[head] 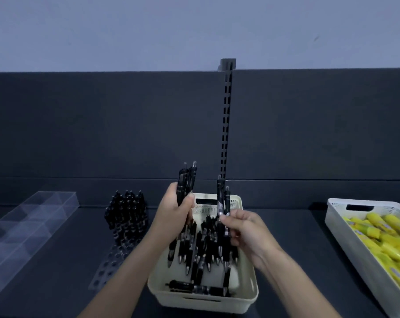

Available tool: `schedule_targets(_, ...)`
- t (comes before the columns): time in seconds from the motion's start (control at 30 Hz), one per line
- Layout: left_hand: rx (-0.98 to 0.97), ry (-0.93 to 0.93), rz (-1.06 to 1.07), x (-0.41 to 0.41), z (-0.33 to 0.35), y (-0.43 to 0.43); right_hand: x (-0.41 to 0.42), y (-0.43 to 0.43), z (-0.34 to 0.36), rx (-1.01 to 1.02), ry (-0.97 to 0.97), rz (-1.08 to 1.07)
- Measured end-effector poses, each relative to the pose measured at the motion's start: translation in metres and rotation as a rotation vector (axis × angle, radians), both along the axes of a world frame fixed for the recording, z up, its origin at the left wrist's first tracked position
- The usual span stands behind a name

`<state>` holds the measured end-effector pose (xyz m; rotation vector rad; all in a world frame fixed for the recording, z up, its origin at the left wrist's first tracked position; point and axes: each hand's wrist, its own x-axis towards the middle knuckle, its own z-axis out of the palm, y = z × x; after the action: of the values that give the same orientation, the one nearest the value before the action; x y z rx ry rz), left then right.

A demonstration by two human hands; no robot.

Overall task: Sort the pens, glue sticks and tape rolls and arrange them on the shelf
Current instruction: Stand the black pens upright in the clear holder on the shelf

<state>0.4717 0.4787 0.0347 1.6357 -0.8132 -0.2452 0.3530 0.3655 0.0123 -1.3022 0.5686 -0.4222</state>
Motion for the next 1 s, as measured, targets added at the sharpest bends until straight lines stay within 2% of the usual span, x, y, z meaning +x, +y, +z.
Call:
schedule_targets(0.07, 0.012, 0.017, 0.023, -0.002, 0.002, 0.022, 0.005, 0.010, 0.007, 0.020, -0.029, 0.040)
schedule_targets(0.3, 0.045, 0.254, 0.140, 0.009, -0.014, 0.094, 0.038, 0.069, 0.010, -0.010, -0.045, 0.246)
schedule_targets(0.47, 0.072, 0.288, 0.028, 0.027, -0.022, 0.130, 0.073, 0.115, 0.003, -0.007, -0.014, 0.271)
schedule_targets(0.73, 0.083, 0.368, -0.026, 0.093, -0.039, 0.182, 0.132, 0.174, -0.012, 0.037, -0.012, 0.020)
schedule_targets(0.83, 0.121, 0.411, 0.016, 0.115, -0.053, 0.198, 0.139, 0.168, -0.019, -0.134, 0.042, -0.202)
schedule_targets(1.0, 0.107, 0.448, 0.073, 0.129, -0.067, 0.210, 0.150, 0.158, -0.024, -0.695, 0.164, -0.328)
